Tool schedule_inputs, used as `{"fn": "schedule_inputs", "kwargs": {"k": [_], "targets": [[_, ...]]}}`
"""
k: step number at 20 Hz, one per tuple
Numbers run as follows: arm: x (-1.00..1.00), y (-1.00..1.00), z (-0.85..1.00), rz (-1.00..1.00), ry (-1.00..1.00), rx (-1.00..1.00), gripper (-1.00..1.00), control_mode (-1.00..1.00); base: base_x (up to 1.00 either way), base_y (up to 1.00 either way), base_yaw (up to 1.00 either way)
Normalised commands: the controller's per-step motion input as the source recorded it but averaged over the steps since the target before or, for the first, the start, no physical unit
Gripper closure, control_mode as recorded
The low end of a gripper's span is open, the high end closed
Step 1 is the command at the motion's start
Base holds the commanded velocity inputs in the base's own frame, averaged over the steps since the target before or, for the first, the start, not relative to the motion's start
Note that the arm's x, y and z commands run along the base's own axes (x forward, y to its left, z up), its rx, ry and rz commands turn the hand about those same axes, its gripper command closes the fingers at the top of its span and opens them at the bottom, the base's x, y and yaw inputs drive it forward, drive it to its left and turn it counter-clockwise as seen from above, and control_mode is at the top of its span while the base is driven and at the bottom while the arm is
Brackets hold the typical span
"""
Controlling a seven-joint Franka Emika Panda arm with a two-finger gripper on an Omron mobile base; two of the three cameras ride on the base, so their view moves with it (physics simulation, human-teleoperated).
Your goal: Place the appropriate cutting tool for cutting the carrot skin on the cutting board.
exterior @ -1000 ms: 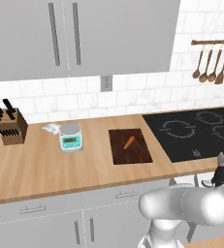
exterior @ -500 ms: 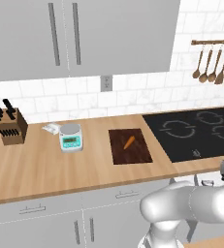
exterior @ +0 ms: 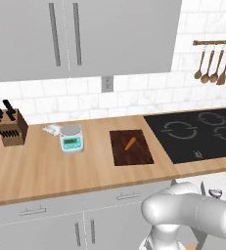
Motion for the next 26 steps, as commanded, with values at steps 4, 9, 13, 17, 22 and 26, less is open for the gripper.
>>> {"fn": "schedule_inputs", "kwargs": {"k": [4, 9, 13, 17, 22, 26], "targets": [[-0.72, 0.08, 0.00, 0.11, 0.20, 0.00, -1.00, -1.00, 0.00, 0.00, 0.00], [0.18, 0.14, 0.06, 0.10, 0.09, 0.05, -1.00, -1.00, 0.00, 0.00, 0.00], [0.76, 0.01, 0.13, 0.02, -0.02, 0.13, -1.00, -1.00, 0.00, 0.00, 0.00], [0.67, 0.02, 0.00, 0.00, -0.07, 0.12, -1.00, -1.00, 0.00, 0.00, 0.00], [0.38, 0.00, -0.11, 0.00, -0.15, 0.05, -1.00, -1.00, 0.00, 0.00, 0.00], [0.24, 0.06, -0.33, 0.00, -0.11, 0.00, -1.00, -1.00, 0.00, 0.00, 0.00]]}}
